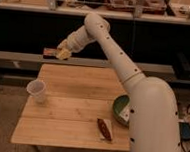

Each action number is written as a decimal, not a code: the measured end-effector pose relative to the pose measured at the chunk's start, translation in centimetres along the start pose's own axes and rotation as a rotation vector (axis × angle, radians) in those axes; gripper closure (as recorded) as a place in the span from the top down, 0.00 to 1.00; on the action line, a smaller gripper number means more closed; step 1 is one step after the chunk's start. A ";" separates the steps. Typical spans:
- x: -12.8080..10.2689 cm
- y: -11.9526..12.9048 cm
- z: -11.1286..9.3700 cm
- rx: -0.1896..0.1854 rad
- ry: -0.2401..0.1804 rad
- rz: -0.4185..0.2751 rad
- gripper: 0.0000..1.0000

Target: Place the eraser in the ceramic cup

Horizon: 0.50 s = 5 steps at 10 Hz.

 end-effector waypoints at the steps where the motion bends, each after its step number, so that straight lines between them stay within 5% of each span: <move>1: 1.9 -0.6 1.1 0.026 0.027 -0.014 0.00; 5: 6.1 -2.9 6.6 0.118 0.095 -0.025 0.00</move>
